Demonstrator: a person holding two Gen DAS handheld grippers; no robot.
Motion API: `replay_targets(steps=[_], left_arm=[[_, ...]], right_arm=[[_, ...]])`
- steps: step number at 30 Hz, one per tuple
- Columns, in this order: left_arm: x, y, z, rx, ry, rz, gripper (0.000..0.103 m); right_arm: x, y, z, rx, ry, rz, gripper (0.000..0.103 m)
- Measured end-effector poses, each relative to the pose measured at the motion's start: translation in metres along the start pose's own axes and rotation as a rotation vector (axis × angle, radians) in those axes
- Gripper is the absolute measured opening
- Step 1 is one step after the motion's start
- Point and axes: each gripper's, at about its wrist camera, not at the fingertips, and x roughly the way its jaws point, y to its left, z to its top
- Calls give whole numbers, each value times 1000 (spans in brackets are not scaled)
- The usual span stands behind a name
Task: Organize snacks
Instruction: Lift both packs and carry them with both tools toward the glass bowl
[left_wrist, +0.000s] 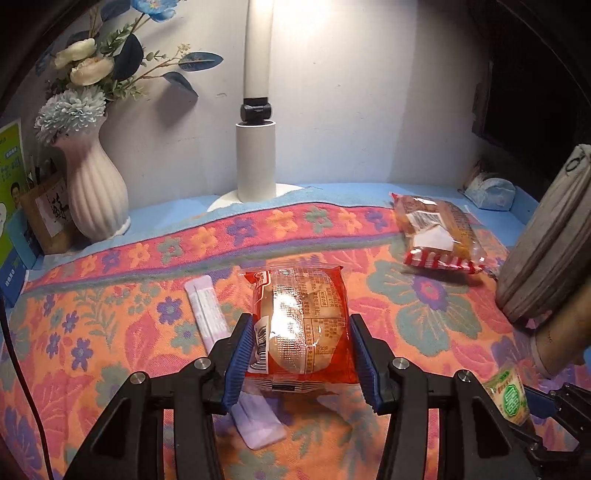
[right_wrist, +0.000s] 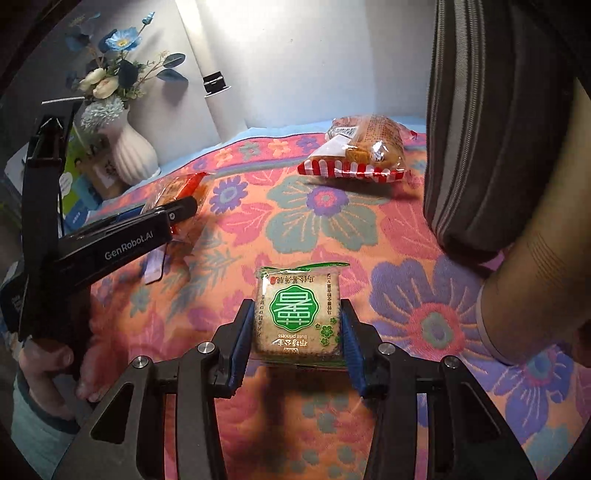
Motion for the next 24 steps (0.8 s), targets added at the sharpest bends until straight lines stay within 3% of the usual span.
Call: replay_targets(steps=[8, 15, 24], left_arm=[[-36, -52, -23, 36, 13, -121, 49], [-70, -100, -34, 94, 3, -191, 49], [-99, -165, -43, 185, -10, -281, 49]], right_arm=[[-36, -10, -32, -58, 7, -18, 43], [-78, -35, -60, -92, -37, -88, 43], [-121, -86, -75, -16, -77, -132, 43]])
